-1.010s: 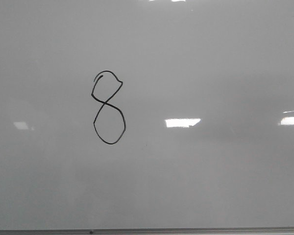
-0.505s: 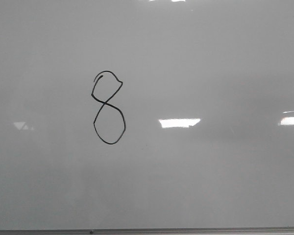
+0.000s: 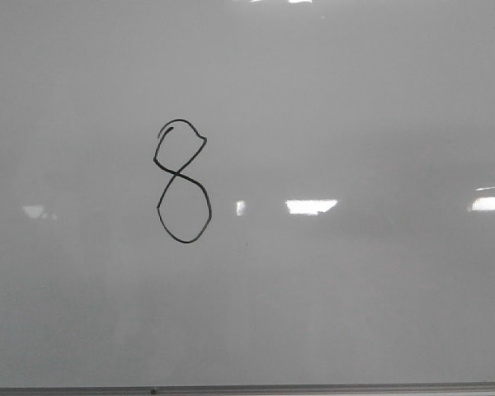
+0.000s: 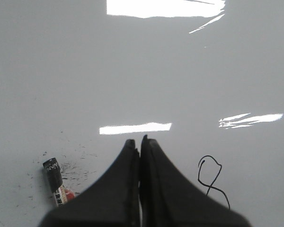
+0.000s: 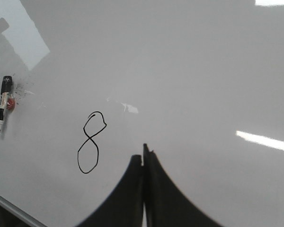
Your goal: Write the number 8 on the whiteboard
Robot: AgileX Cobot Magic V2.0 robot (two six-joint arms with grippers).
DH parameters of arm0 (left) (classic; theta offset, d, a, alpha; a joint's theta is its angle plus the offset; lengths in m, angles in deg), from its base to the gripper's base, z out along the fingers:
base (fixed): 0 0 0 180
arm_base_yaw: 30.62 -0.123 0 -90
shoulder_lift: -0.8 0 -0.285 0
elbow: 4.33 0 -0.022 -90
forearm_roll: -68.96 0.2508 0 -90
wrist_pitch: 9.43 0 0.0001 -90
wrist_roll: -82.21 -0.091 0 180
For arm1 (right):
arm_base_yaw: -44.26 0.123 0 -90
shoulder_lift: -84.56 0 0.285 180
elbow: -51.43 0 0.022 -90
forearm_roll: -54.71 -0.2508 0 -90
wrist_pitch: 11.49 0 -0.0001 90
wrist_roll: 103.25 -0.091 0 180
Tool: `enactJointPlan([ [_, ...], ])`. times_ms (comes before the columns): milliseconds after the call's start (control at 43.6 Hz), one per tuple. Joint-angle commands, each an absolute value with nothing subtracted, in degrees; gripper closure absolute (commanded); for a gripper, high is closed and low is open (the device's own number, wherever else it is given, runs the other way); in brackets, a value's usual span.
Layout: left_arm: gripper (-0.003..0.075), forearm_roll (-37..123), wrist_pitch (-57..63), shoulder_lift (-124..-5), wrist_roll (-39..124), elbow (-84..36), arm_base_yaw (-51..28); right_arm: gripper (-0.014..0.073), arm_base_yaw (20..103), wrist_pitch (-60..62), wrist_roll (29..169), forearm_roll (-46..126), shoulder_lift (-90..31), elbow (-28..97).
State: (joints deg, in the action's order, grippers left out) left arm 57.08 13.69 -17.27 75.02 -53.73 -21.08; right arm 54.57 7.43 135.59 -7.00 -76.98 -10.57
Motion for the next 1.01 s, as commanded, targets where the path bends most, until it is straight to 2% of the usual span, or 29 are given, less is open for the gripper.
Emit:
enactJointPlan([
  [0,0.0741,57.97,9.34,-17.92,75.52,-52.22,-20.66,0.0662,54.13,5.47,135.38,-8.48,-76.50,-9.10],
  [184,0.0741,62.56,4.66,-15.04,75.52,-57.60,-21.73,0.0662,54.13,5.60,135.38,-8.48,-76.50,-9.10],
  [459,0.0741,63.72,0.14,-5.61,75.89,-72.85,-29.03,0.0662,54.13,5.85,135.38,-8.48,-76.50,-9.10],
  [666,0.0741,64.12,-7.56,-5.80,76.04,-81.89,-30.59,0.0662,54.13,6.04,135.38,-8.48,-76.44,-9.10],
  [987,0.0741,64.41,-4.33,-6.03,76.04,-82.68,-30.58,0.0662,54.13,6.04,135.38,-8.48,-76.39,-9.10],
])
